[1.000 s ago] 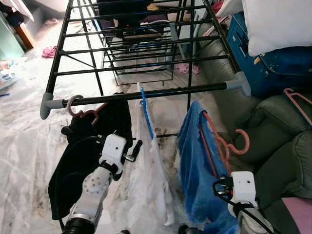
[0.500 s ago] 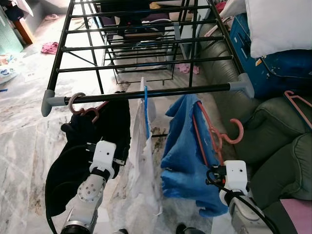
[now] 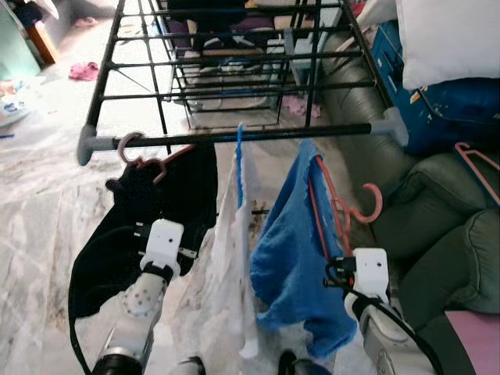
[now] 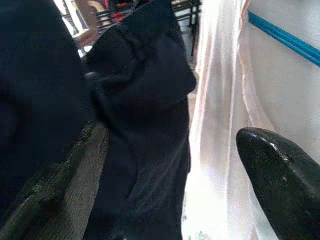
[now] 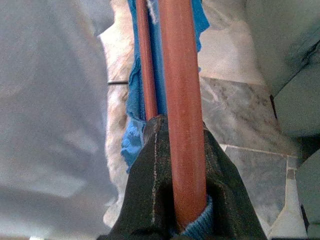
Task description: Hang hanger
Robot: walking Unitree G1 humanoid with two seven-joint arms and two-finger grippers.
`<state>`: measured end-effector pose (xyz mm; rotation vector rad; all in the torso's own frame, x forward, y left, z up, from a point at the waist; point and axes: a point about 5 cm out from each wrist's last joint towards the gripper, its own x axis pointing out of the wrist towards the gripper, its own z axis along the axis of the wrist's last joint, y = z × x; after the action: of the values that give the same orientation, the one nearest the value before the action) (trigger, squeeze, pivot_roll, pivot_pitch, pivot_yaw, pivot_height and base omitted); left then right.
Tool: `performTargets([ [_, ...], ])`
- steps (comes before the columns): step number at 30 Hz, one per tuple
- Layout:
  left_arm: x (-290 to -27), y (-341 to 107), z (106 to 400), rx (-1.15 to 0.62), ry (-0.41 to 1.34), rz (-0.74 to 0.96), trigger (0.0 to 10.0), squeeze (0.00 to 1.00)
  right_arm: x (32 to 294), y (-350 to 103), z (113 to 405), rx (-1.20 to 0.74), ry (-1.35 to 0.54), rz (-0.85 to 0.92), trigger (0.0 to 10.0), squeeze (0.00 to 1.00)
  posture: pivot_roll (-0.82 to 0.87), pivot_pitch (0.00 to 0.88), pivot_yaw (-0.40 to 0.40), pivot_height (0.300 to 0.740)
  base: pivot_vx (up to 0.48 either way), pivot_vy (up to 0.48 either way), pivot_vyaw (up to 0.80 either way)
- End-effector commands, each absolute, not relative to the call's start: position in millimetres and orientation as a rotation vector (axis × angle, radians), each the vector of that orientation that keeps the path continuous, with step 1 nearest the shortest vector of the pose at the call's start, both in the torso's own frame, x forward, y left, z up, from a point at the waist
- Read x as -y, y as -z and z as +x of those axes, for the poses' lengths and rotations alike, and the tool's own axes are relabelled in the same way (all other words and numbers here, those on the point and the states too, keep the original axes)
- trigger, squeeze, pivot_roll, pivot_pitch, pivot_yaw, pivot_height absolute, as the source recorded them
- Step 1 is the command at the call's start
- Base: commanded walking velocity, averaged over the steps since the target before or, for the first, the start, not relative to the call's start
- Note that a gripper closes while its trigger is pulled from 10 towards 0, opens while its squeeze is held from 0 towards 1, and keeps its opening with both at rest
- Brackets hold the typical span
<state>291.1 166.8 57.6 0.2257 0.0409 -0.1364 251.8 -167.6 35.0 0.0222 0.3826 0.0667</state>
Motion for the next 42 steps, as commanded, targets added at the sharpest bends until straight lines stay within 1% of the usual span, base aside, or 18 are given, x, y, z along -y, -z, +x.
performTargets([
  [1, -170, -52, 289, -0.066, 0.118, 0.227, 10.0, 0.0, 167, -39, 255, -0.371, -0.081, 0.022, 10.0, 0.0, 0.0, 0.122, 0.004, 0.74, -0.251, 0.0, 0.0],
  [6, -167, -53, 292, -0.063, 0.122, 0.226, 10.0, 0.0, 166, -46, 259, -0.334, -0.067, 0.048, 10.0, 0.0, 0.0, 0.123, 0.008, 0.74, -0.25, 0.0, 0.0],
  [10, -168, -56, 296, -0.056, 0.115, 0.226, 10.0, 0.0, 169, -41, 255, -0.353, -0.05, 0.049, 10.0, 0.0, -0.01, 0.124, 0.012, 0.74, -0.249, 0.0, 0.0],
  [20, -169, -58, 300, -0.053, 0.108, 0.229, 10.0, 0.0, 164, -39, 255, -0.361, -0.071, 0.052, 10.0, 0.0, -0.01, 0.113, 0.023, 0.74, -0.251, 0.0, 0.0],
  [22, -169, -58, 301, -0.055, 0.109, 0.227, 10.0, 0.0, 163, -39, 256, -0.359, -0.073, 0.04, 10.0, 0.0, -0.01, 0.109, 0.025, 0.74, -0.251, 0.0, 0.0],
  [26, -166, -57, 303, -0.059, 0.124, 0.227, 10.0, 0.0, 163, -40, 257, -0.334, -0.046, -0.042, 10.0, 0.0, -0.02, 0.109, 0.031, 0.74, -0.265, 0.0, 0.0],
  [37, -168, -56, 304, -0.061, 0.128, 0.242, 10.0, 0.0, 159, -39, 256, -0.322, -0.068, -0.054, 10.0, 0.0, -0.02, 0.119, 0.04, 0.74, -0.284, 0.0, 0.0],
  [40, -169, -55, 303, -0.066, 0.131, 0.245, 10.0, 0.0, 160, -38, 257, -0.313, -0.04, -0.093, 10.0, 0.0, -0.02, 0.12, 0.041, 0.74, -0.188, 0.0, 0.0],
  [42, -170, -54, 303, -0.074, 0.129, 0.253, 10.0, 0.0, 163, -38, 259, -0.302, -0.009, -0.161, 10.0, 0.0, -0.02, 0.12, 0.041, 0.74, 0.0, 0.0, 0.0],
])
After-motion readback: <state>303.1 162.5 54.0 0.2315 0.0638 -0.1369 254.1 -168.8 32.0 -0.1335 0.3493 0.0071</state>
